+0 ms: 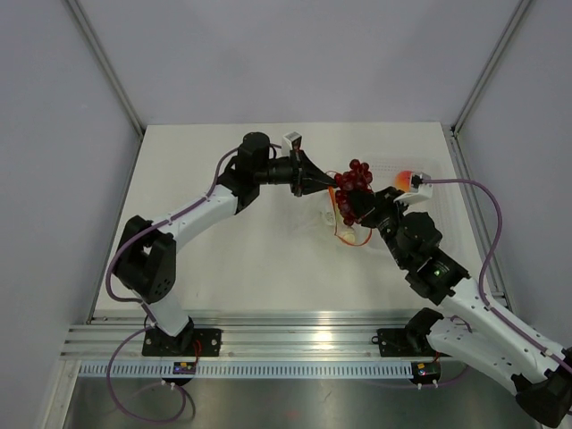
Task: Place the food in the zip-top bag and seal the zipper
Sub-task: Place the fake fruit in the zipper food storage bag.
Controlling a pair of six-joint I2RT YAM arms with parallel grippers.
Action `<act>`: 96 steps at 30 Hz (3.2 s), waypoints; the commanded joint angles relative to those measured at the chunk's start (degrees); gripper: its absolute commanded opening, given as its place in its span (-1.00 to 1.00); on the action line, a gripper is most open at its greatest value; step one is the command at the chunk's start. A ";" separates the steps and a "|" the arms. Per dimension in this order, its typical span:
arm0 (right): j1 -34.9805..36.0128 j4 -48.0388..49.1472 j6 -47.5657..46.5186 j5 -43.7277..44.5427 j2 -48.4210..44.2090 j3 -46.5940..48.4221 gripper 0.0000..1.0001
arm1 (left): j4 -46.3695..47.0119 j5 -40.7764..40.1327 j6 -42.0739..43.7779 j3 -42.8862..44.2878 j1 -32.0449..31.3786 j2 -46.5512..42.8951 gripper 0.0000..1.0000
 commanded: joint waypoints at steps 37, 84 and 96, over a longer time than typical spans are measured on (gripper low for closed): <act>-0.26 -23.18 5.38 0.48 30.07 15.08 -1.00 | 26.84 1.79 -13.59 -4.12 -1.70 -0.44 -1.00; -2.97 -37.25 0.99 0.57 9.07 15.27 0.31 | 34.14 1.53 -17.80 -4.21 -1.09 1.49 -1.00; -13.53 -30.93 -2.97 -14.19 16.10 11.49 0.21 | 34.05 1.27 -17.89 -4.47 -1.09 0.26 -1.00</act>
